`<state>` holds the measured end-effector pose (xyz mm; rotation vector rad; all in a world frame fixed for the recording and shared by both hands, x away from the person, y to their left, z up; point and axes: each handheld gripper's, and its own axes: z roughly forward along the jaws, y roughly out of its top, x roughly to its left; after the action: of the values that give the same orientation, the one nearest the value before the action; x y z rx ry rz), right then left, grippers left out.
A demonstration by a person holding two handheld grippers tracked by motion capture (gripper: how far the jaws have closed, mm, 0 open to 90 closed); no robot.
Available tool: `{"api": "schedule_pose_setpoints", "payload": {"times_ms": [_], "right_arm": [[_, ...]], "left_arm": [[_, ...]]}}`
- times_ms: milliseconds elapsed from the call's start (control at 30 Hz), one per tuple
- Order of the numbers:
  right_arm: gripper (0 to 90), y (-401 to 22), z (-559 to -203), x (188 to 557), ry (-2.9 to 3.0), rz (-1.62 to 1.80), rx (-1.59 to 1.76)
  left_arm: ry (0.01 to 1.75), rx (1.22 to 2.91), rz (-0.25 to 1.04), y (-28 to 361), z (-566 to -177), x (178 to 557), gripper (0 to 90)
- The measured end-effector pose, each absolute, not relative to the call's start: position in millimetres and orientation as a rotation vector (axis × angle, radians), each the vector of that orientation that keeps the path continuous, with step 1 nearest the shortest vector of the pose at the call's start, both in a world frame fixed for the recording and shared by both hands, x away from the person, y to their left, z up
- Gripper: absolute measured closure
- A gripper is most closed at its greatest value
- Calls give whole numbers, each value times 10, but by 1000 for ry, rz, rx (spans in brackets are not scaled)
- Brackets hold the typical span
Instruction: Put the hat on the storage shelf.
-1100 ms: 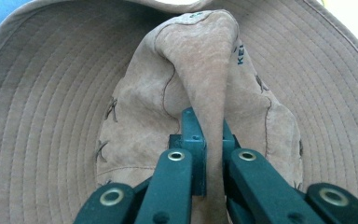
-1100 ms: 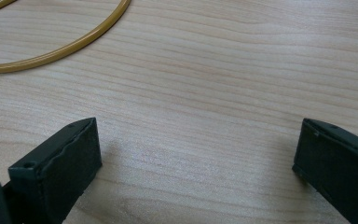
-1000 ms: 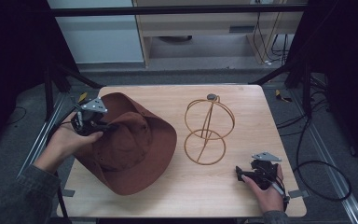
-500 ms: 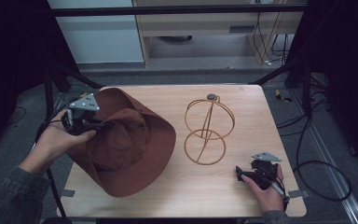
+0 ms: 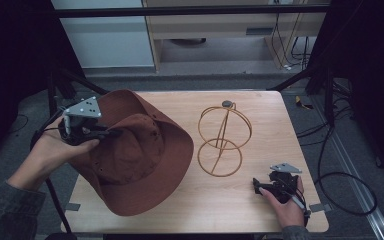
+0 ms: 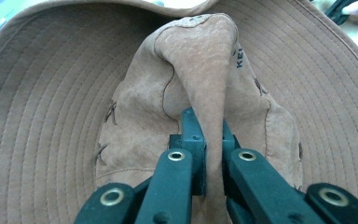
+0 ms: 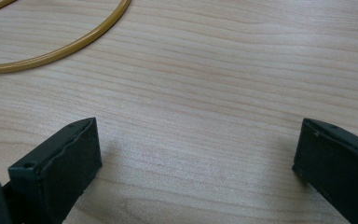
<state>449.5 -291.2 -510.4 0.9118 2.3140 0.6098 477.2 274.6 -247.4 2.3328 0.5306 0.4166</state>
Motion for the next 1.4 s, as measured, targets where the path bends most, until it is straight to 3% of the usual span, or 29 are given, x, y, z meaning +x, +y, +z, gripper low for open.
{"api": "schedule_pose_setpoints", "payload": {"times_ms": [467,1400], "right_arm": [[8,-2912,-5104,4495,2314,610,912],[7,-2912,-5104,4495,2315,609,912]], "left_arm": [[452,2303,400,2502,-2233,4778,887],[336,2337,348,1751,-2172,4927,887]]}}
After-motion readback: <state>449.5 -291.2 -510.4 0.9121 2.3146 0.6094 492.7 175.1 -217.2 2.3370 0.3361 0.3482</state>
